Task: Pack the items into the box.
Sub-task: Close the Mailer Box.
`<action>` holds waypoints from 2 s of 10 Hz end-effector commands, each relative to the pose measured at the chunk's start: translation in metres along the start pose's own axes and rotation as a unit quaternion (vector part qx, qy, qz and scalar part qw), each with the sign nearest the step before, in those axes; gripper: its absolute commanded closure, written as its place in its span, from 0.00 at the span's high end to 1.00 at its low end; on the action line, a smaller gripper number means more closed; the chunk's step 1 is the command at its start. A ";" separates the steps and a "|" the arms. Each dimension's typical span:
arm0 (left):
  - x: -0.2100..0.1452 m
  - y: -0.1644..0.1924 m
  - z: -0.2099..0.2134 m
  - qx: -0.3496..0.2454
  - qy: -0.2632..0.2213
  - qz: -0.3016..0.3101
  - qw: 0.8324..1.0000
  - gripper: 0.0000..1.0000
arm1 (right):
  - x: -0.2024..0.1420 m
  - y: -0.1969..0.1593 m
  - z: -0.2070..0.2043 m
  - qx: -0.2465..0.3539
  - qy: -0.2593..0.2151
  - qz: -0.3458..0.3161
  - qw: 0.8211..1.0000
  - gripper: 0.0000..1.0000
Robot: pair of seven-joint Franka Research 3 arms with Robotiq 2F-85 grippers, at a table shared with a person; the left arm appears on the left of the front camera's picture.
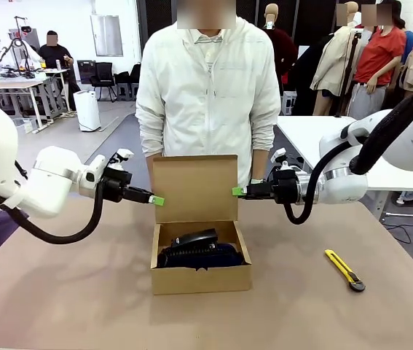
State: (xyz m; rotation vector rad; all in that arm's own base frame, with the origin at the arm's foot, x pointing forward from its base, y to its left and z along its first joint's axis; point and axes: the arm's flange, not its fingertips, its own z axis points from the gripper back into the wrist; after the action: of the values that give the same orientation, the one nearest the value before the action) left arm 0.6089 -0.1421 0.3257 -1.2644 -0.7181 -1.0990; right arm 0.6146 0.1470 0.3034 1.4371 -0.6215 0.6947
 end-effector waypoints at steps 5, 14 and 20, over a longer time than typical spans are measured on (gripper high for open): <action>-0.015 -0.034 -0.008 0.010 -0.027 -0.154 0.988 0.40 | -0.018 0.042 -0.023 -0.036 0.001 0.122 0.992 0.49; -0.058 -0.060 -0.022 0.009 -0.049 -0.207 0.977 1.00 | -0.063 0.040 -0.011 0.004 0.023 0.186 0.982 1.00; -0.104 -0.141 0.041 0.122 -0.127 -0.236 0.956 1.00 | -0.085 0.049 0.078 -0.032 -0.071 0.159 0.984 1.00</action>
State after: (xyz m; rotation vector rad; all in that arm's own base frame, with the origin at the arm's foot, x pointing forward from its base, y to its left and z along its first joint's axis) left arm 0.4646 -0.0743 0.2894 -1.0800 -1.2583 -1.2309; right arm 0.5330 0.0686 0.2672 1.3359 -0.8823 0.8880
